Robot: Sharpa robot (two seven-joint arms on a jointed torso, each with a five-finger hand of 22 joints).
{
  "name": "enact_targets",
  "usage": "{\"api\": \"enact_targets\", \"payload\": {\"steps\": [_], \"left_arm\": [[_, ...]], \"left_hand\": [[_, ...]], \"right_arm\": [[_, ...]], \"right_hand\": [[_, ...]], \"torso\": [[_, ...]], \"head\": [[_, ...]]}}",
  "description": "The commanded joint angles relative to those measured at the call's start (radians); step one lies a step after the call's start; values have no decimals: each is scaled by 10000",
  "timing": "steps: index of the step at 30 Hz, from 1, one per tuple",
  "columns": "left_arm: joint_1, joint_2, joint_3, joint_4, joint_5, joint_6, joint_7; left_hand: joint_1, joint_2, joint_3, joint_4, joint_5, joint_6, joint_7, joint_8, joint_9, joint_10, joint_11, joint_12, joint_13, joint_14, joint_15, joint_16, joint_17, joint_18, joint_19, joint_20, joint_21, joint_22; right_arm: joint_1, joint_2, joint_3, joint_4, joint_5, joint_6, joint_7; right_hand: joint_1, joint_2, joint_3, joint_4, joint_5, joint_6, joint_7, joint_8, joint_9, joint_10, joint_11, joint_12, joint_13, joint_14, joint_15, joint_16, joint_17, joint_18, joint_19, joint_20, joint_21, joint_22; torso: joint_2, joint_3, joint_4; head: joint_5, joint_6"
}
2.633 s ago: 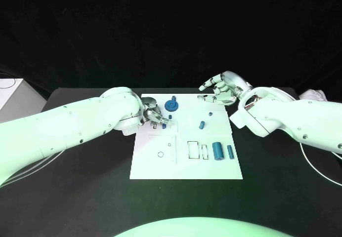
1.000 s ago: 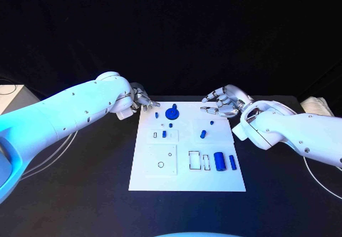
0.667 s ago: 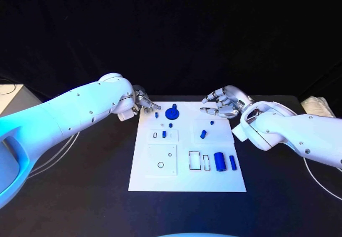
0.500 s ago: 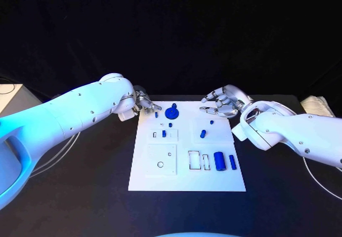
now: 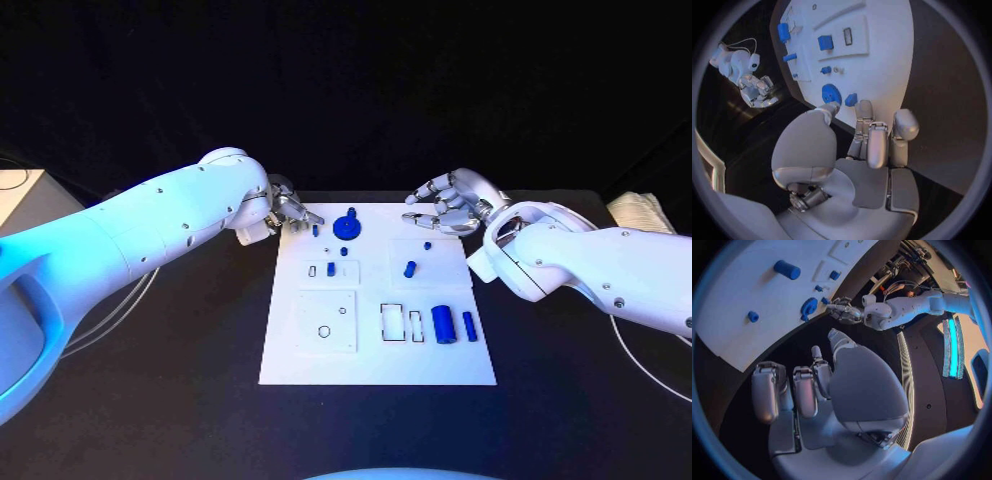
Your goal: Assemble the parts on the task board
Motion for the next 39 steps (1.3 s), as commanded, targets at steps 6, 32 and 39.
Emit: {"api": "enact_targets", "payload": {"steps": [6, 32, 39], "left_arm": [[-61, 113, -51, -116, 109, 267, 107], [-104, 91, -74, -89, 1002, -292, 163], [-104, 54, -74, -102, 1215, -335, 201]], "left_hand": [[132, 146, 18, -34, -19, 106, 10, -41, -49, -85, -4, 89, -9, 319, 59, 57, 984, 102, 46, 59, 37, 37], [1837, 836, 903, -202, -28, 115, -148, 286, 65, -156, -148, 169, -117, 308, -68, 102, 967, 90, 86, -10, 90, 159], [2538, 662, 2723, -732, 3, -209, -99, 594, 338, -199, -128, 108, -268, 285, -47, 107, 924, 93, 41, -30, 103, 179]], "right_arm": [[1, 15, 5, 25, -3, -23, 126], [5, 50, 5, -21, -4, 114, 58], [5, 48, 5, -29, -4, 172, 26]], "right_hand": [[-118, -14, 69, 6, 50, 1, 19, 48, -13, -85, 2, -45, 778, 914, 23, -49, 2074, 65, 337, 34, -40, 1702], [-128, -3, 86, 6, 61, 7, 17, 54, -15, -74, 0, -32, 787, 915, 22, -47, 2078, 67, 335, 33, -49, 1698], [-138, 6, 99, 7, 72, 16, 15, 60, -16, -71, -1, -29, 788, 917, 20, -45, 2084, 64, 341, 32, -39, 1705]], "torso": [[24, -4, -17], [-4, 3, 1], [1, 0, 12]], "head": [[-30, -18], [-24, -117], [-25, -127]]}}
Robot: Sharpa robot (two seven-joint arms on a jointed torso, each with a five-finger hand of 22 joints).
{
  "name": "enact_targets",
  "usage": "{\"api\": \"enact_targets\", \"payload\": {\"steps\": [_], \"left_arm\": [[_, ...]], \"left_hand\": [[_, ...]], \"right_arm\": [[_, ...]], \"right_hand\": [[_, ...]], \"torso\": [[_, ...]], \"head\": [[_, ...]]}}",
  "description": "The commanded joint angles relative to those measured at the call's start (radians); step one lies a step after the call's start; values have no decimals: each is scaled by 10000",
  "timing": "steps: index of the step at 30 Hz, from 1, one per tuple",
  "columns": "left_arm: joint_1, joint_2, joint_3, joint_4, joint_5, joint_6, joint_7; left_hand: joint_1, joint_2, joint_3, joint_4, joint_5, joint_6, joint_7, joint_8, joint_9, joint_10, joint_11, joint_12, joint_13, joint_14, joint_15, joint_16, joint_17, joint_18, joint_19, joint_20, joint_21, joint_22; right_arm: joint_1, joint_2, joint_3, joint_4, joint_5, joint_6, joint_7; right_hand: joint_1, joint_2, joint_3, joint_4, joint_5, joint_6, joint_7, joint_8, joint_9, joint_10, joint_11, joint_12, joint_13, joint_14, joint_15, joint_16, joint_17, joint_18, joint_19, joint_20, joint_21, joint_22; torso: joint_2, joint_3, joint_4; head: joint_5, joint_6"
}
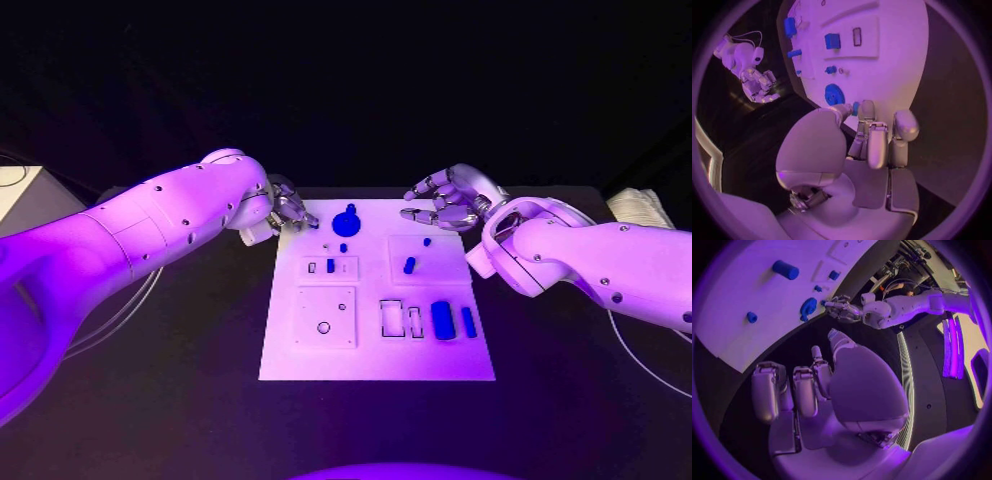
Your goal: Assemble the parts on the task board
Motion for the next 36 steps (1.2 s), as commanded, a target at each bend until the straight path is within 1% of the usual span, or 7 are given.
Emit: {"api": "enact_targets", "payload": {"steps": [1, 4, 11, 13, 20, 28, 36], "left_arm": [[1, -26, 2, 14, 393, -98, 154], [1, -84, 2, 49, 460, -131, 178], [6, -495, -2, 585, 849, -387, 166], [7, -682, -4, 862, 942, -454, 160], [11, -1421, -22, 2109, 1150, -640, 115], [7, -2176, -54, 3525, 758, -894, 31], [-45, -2612, -259, 4442, 59, -1180, -173]], "left_hand": [[167, -3, 963, -527, 69, -87, -10, 169, 245, -7, -16, -5, -38, 282, -41, 33, 918, 100, 6, -61, 67, 12], [-126, -271, 2047, -953, 81, -145, -18, 373, 408, 20, -19, 44, -72, 276, 40, 41, 901, 104, 1, -58, 111, 58], [-1308, -607, 3751, -2090, 217, 91, -56, 686, 569, 70, -59, 347, -29, 357, -87, 172, 1071, 90, 26, -109, 290, 245], [-1486, -618, 3899, -2231, 257, 131, -59, 716, 577, 103, -74, 412, 7, 387, -101, 213, 1139, 86, 39, -122, 323, 286], [-2419, -567, 4568, -2956, 898, 390, -149, 912, 617, 448, -168, 799, 244, 623, -192, 492, 1648, 15, 306, -213, 610, 712], [-2874, -464, 4800, -3289, 1096, 494, -193, 987, 608, 621, -213, 901, 256, 735, -238, 615, 1899, -6, 386, -256, 702, 843], [-3239, -356, 5005, -3543, 1144, 586, -233, 1045, 569, 810, -256, 975, 268, 819, -280, 701, 2083, -39, 519, -295, 793, 1009]], "right_arm": [[0, 3, 4, -3, -18, 152, 31], [0, 1, 4, -11, -18, 170, 20], [0, -25, 3, -21, -18, 208, -1], [0, -40, 3, -23, -18, 214, -7], [0, -105, 2, -19, -18, 238, -28], [-1, -151, 0, -19, -19, 287, -51], [-2, -179, -3, -26, -19, 322, -62]], "right_hand": [[-101, -29, 51, 7, 49, 18, 14, 62, -9, -62, -2, -18, 791, 914, 20, -50, 2076, 65, 338, 31, -47, 1706], [-102, -28, 53, 6, 53, 19, 14, 63, -10, -64, -2, -21, 788, 914, 20, -51, 2074, 66, 338, 31, -48, 1706], [-113, -24, 74, 4, 113, 22, 12, 67, -13, -63, -4, -19, 787, 914, 17, -52, 2072, 67, 335, 29, -58, 1701], [-113, -24, 74, 4, 113, 22, 12, 67, -13, -63, -4, -19, 787, 914, 17, -52, 2072, 67, 335, 29, -58, 1701], [-120, -28, 87, 1, 161, 22, 11, 69, -17, -62, -5, -18, 787, 912, 16, -55, 2068, 67, 337, 28, -58, 1702], [-119, -40, 105, -6, 217, 21, 10, 70, -21, -73, -8, -29, 775, 914, 14, -54, 2071, 67, 337, 26, -61, 1701], [-115, -51, 124, -12, 271, 21, 10, 72, -25, -66, -9, -20, 781, 916, 12, -50, 2080, 69, 335, 24, -69, 1698]], "torso": [[6, -7, 7], [-2, 1, 17], [-22, 4, 20], [-28, 1, 29], [-90, 10, 93], [-157, 31, 131], [-218, 25, 174]], "head": [[-3, -11], [2, -17], [3, -27], [9, -20], [0, -69], [-6, -118], [6, -204]]}}
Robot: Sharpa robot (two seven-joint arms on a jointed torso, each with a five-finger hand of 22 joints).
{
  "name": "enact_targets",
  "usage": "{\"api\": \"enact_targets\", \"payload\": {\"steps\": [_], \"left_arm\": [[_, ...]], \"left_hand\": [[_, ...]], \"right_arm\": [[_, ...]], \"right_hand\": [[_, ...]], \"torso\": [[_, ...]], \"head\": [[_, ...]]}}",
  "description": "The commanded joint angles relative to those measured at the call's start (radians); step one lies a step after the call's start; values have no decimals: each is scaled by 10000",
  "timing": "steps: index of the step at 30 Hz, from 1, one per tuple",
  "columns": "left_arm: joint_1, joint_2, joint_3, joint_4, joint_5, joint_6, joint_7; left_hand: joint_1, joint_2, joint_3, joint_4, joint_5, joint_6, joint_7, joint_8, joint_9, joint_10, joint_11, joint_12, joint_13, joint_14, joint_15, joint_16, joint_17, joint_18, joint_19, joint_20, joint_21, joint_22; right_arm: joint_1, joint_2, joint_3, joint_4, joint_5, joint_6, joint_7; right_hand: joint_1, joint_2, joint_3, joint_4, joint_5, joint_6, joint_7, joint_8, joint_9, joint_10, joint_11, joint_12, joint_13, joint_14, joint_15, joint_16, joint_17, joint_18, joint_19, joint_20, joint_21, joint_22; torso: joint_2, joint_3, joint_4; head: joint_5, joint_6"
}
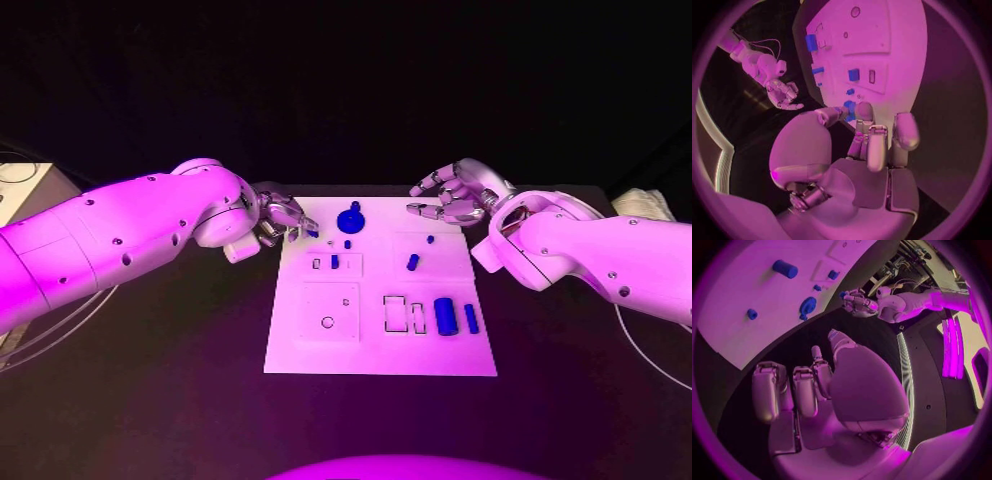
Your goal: Assemble the parts on the task board
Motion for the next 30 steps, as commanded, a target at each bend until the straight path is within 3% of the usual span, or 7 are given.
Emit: {"api": "enact_targets", "payload": {"steps": [1, 9, 16, 30], "left_arm": [[-39, -100, -50, 266, -653, -342, -167], [-107, -244, -210, 701, -1124, -158, -402], [-179, -106, -327, 739, -1489, 156, -492], [-261, 169, -403, 592, -1755, 597, -482]], "left_hand": [[-163, 40, 2606, -2653, 57, 100, -33, 62, -24, 91, -5, 47, 11, 827, -71, 50, 2109, -44, 77, -15, 45, 55], [-476, 124, 2803, -2906, 96, 163, -74, 121, -62, 231, -48, 105, 28, 877, -113, 101, 2223, -45, 96, -56, 76, 75], [-591, 156, 2869, -3016, 179, 184, -84, 145, -80, 270, -58, 132, 37, 889, -126, 113, 2251, -43, 86, -70, 82, 71], [-663, 178, 2896, -3089, 255, 198, -90, 158, -93, 290, -64, 147, 37, 890, -134, 114, 2253, -44, 91, -78, 92, 82]], "right_arm": [[-3, -9, 2, -2, -23, 159, 7], [-7, -9, -3, -18, -24, 174, 9], [-14, 11, -6, -28, -23, 181, 19], [-21, 30, -6, -26, -22, 170, 35]], "right_hand": [[-77, -11, 69, -12, 56, 21, 10, 14, -8, -66, -9, -20, 783, 916, 12, -50, 2083, 69, 335, 24, -69, 1693], [-71, -20, 87, -17, 101, 22, 8, 16, -11, -70, -10, -24, 778, 913, 10, -57, 2070, 69, 336, 23, -71, 1693], [-65, -25, 105, -21, 144, 21, 7, 18, -14, -67, -11, -20, 781, 916, 9, -53, 2080, 70, 333, 22, -78, 1689], [-65, -25, 105, -21, 144, 21, 7, 18, -14, -67, -11, -20, 781, 916, 9, -53, 2080, 70, 333, 22, -78, 1689]], "torso": [[-44, -5, 31], [-17, -15, 35], [-4, -7, 22], [4, 8, 16]], "head": [[-2, -36], [47, -72], [76, -81], [71, -156]]}}
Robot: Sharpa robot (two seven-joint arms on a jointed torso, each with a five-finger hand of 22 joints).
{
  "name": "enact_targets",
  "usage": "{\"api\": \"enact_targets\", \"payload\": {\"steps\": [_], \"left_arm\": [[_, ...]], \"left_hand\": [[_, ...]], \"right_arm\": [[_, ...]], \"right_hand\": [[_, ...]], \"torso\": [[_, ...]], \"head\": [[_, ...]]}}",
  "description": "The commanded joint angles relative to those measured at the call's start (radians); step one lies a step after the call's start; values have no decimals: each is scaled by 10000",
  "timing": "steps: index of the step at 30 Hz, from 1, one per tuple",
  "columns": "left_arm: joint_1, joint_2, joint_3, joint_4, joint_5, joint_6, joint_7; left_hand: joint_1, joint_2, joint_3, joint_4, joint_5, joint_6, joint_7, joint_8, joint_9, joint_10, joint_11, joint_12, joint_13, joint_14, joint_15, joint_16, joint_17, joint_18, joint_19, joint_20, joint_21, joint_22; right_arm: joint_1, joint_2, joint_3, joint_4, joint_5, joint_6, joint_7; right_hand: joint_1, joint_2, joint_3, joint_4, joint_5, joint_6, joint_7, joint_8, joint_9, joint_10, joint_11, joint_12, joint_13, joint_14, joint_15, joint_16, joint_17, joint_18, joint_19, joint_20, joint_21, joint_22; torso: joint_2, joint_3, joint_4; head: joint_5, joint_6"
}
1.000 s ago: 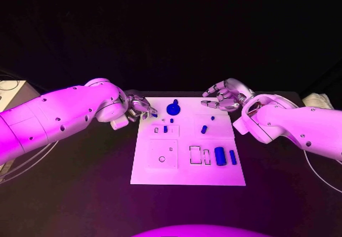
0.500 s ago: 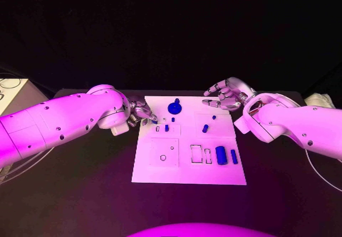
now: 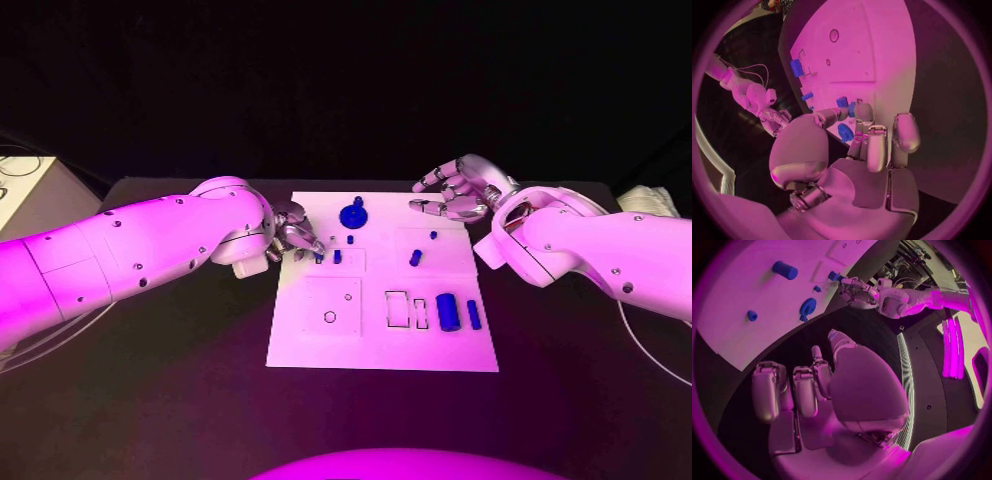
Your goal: Assemble the parts on the task board
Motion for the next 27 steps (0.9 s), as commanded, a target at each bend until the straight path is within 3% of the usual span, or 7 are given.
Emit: {"api": "enact_targets", "payload": {"steps": [1, 10, 27], "left_arm": [[-7, 42, -5, -44, -276, 422, -15], [-29, 109, -44, -164, -519, 520, -11], [-127, 177, -59, -262, -769, 139, -38]], "left_hand": [[12, 76, 2291, -2373, 38, 43, -7, 40, -17, 61, -2, 34, -7, 890, -64, 37, 2248, -44, -16, -44, 43, -4], [-1, 81, 2294, -2396, 65, 47, -9, 41, -22, 69, -5, 42, -1, 897, -66, 45, 2266, -47, -6, -45, 50, 9], [-24, 92, 2292, -2423, 105, 58, -13, 46, -31, 91, -9, 61, 15, 896, -70, 44, 2264, -48, -2, -48, 55, 16]], "right_arm": [[-6, 3, 1, 9, -23, 116, 48], [-6, -4, 1, 17, -23, 127, 47], [-7, -7, 1, 19, -23, 129, 56]], "right_hand": [[-65, -25, 78, 6, 47, 21, 8, 18, -14, -67, -11, -20, 782, 916, 10, -53, 2081, 71, 333, 22, -41, 1693], [-67, -35, 94, 8, 86, 18, 9, 18, -19, -72, -11, -26, 776, 914, 9, -57, 2073, 71, 334, 20, -44, 1693], [-67, -35, 94, 8, 86, 18, 9, 18, -19, -72, -11, -26, 776, 914, 9, -57, 2073, 71, 334, 20, -44, 1693]], "torso": [[-1, 10, 6], [-9, 6, -2], [3, -5, 7]], "head": [[-11, -22], [-16, -77], [-59, -144]]}}
